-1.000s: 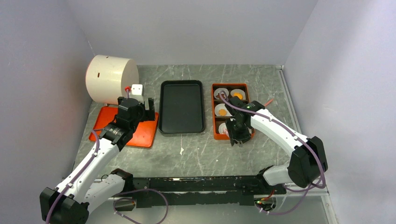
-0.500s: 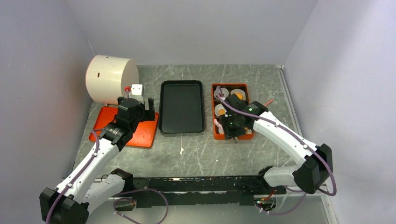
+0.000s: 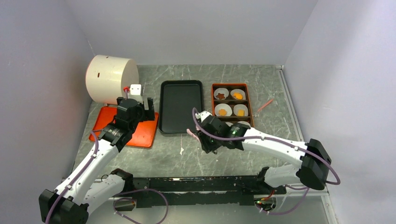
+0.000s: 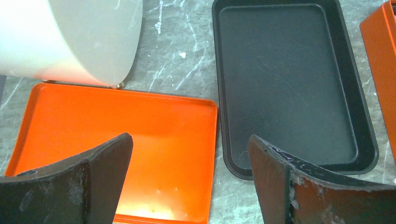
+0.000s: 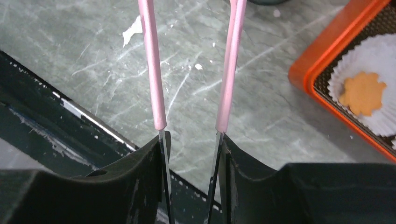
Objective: Pack the cookies
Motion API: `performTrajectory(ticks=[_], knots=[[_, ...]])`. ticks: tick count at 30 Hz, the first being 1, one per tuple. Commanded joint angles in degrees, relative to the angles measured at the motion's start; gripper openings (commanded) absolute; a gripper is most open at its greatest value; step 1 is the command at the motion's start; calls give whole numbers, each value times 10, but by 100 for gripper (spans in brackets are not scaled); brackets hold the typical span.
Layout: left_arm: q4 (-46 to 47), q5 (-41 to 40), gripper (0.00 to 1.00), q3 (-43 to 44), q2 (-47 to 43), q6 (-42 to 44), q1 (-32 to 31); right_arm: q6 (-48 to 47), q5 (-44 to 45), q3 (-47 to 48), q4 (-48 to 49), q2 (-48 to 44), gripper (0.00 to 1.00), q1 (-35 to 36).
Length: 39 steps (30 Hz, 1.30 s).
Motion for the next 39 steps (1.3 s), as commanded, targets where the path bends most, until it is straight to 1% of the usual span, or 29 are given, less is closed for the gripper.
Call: performTrajectory(ticks=[1,5,7,9,13,22,27,33,36,39], knots=[[2,-8,98,16,-12,-14,4,3,68,-41,171,12,43,22],[1,-11,98,16,-13,-17,4,19,98,-91,310,32,44,31],[1,-9,98,16,-12,-18,4,28,103,-102,350,52,45,33],[2,-7,98,16,-10,-19,4,37,112,-103,370,78,45,39],[0,-5,98,16,-7,-22,5,70,137,-103,376,120,47,57],[-2,-11,98,15,-4,-29,5,185,220,-101,347,193,52,91],[-6,-18,98,15,1,-32,5,210,229,-92,344,220,56,97],[-34,-28,98,11,-3,-70,5,211,220,-89,352,223,65,100],[-59,-37,98,7,-13,-105,5,210,221,-93,359,207,69,100],[-95,-66,98,8,-27,-135,5,206,223,-104,368,186,72,102]])
